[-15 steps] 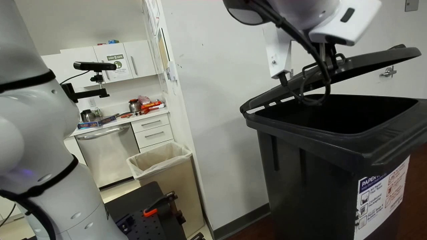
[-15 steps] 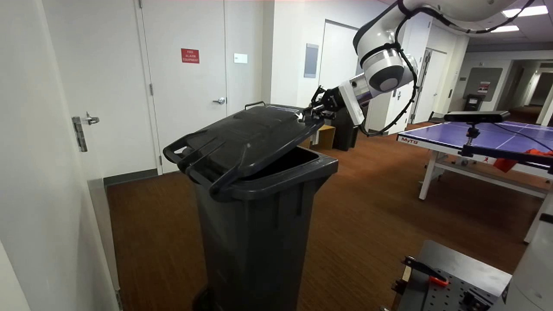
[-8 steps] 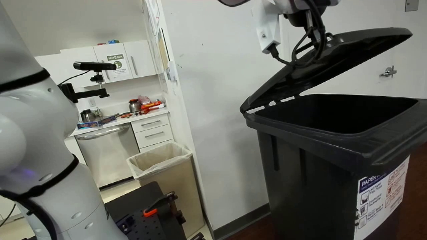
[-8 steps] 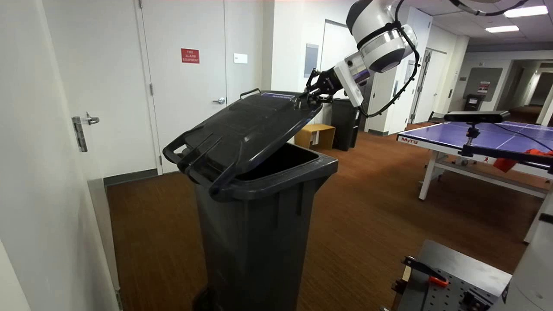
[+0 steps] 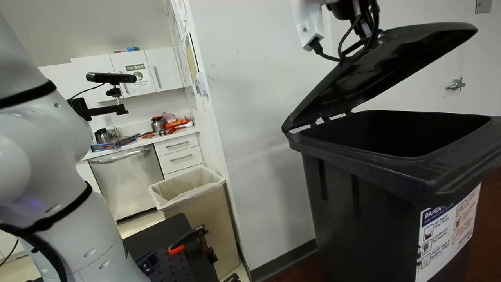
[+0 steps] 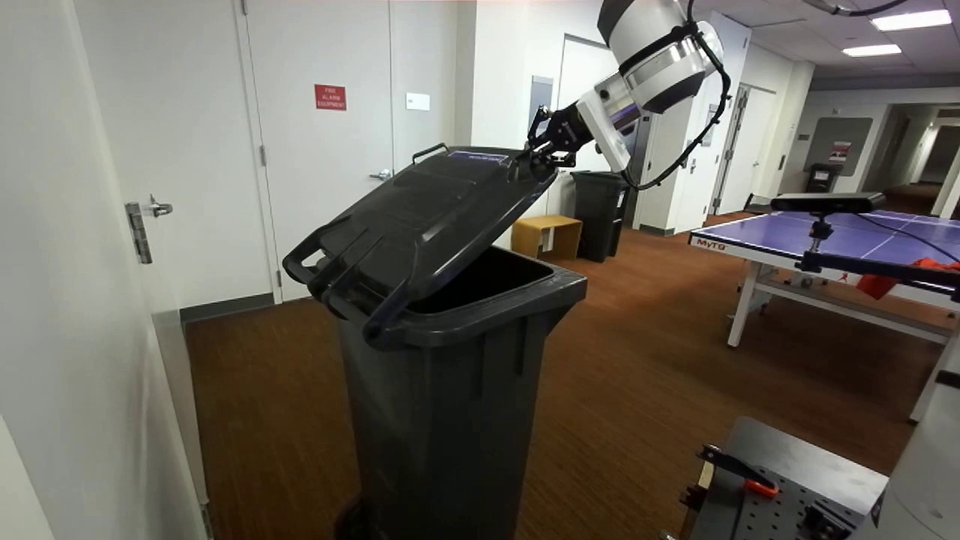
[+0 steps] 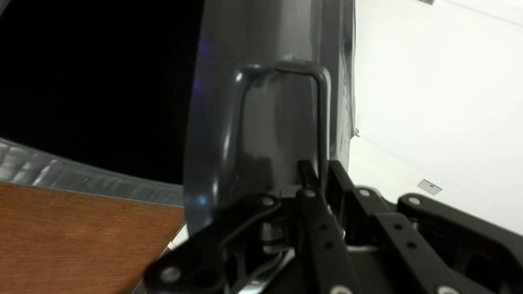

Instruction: Open the lid of the black bin

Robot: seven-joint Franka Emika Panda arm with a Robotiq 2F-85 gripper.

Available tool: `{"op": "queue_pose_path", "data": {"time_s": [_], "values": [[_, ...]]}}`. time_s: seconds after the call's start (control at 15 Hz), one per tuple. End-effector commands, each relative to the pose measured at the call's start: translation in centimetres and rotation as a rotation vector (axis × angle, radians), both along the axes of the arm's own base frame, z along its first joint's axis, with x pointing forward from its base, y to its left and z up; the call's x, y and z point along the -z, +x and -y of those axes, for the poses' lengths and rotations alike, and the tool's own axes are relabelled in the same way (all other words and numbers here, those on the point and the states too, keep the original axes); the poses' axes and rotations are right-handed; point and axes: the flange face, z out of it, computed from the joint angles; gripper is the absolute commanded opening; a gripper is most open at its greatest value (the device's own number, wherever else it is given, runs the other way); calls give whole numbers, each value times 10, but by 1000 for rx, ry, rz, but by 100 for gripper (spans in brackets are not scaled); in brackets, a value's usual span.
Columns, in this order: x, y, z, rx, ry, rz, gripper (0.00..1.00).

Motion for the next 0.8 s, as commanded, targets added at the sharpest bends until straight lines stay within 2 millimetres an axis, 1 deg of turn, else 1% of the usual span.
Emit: {"op": "queue_pose_path", "data": {"time_s": [0.0,0.07,0.27,0.4,0.6,0.73], "values": [[0,0,0,0,0,0,3],[-2,0,3,2,4,2,3],[-27,-4,7,-2,-26,-10,3],[-43,-2,5,-15,-66,-31,3],[-73,6,-10,-35,-119,-67,3],[-92,13,-26,-48,-155,-83,3]]}}
